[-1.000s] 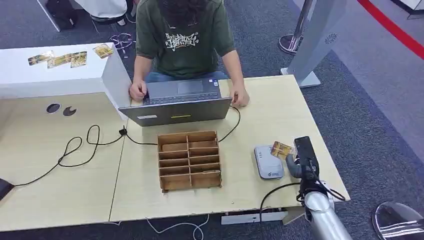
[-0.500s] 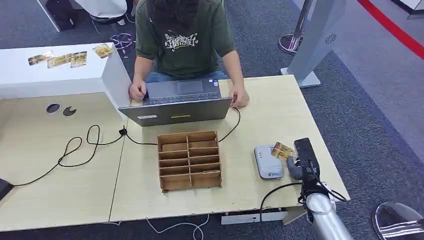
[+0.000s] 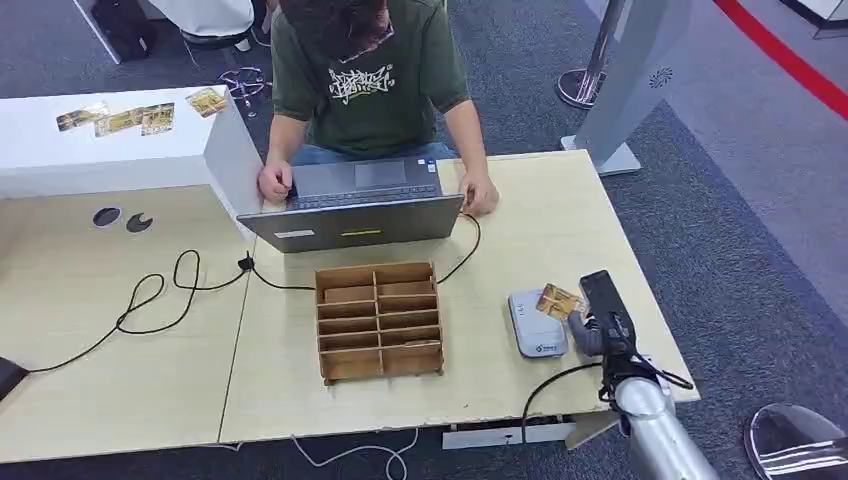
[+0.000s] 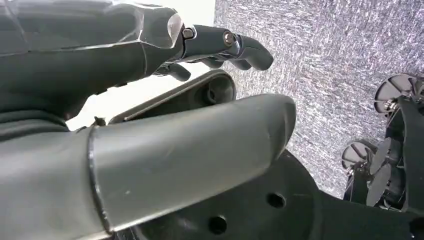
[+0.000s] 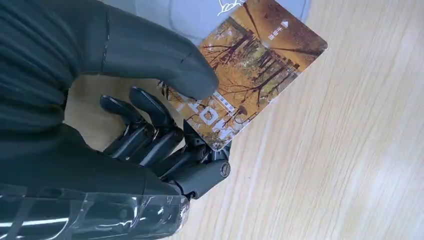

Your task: Pass the card to the sensor for recognition and then transmit it.

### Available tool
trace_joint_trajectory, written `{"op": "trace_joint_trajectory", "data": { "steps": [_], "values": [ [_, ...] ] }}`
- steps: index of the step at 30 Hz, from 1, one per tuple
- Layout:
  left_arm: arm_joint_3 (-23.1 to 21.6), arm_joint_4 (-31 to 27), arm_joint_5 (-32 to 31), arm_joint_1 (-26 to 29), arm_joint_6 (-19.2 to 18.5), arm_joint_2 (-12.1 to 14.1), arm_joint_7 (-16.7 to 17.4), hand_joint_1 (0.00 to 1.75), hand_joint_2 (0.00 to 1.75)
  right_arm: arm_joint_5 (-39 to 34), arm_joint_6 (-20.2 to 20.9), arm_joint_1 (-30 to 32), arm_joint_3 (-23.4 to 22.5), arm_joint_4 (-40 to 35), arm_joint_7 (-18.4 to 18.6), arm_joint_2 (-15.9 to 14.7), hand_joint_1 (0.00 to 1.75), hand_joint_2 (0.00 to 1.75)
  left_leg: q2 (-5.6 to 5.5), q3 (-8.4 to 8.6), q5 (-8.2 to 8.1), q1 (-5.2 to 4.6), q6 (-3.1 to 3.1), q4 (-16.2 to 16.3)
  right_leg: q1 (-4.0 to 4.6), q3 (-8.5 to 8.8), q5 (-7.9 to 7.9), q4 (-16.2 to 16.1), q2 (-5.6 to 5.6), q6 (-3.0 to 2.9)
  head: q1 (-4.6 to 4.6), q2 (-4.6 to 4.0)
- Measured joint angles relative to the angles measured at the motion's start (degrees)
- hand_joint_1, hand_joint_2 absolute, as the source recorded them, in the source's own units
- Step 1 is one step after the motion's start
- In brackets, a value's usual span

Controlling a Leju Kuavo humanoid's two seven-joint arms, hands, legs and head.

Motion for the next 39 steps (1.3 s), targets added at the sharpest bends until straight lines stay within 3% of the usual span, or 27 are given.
{"op": "trace_joint_trajectory", "data": {
  "steps": [20, 34, 39],
  "values": [
    [0.0, 0.0, 0.2, 0.0, -0.1, 0.1, 0.2, 0.00, 0.00, 0.1, 3.8, -2.3, 3.6, 2.4, 2.1, -7.2, 1.75, 1.75, -0.01, 0.02, 0.00, -0.01, 0.01, 0.0, -0.01, 0.04, 0.01, 0.0, -0.02, 0.01, 0.00, 0.00],
    [0.0, 0.0, 0.2, 0.0, 0.0, 0.1, 0.2, 0.00, 0.00, 0.1, 3.9, -2.3, 4.2, 2.4, 2.6, -8.6, 1.75, 1.75, -0.01, 0.02, 0.00, 0.00, 0.01, 0.0, 0.00, 0.04, 0.00, 0.0, -0.01, 0.00, 0.00, 0.00],
    [0.0, 0.0, 0.3, 0.0, 0.0, 0.1, 0.2, 0.00, 0.00, 0.2, 0.1, -1.9, 4.4, 2.2, 0.1, -8.4, 1.75, 1.75, -0.03, -0.02, 0.00, -0.01, 0.01, 0.0, 0.00, 0.03, 0.00, 0.0, -0.05, 0.00, 0.00, -0.02]
  ]
}}
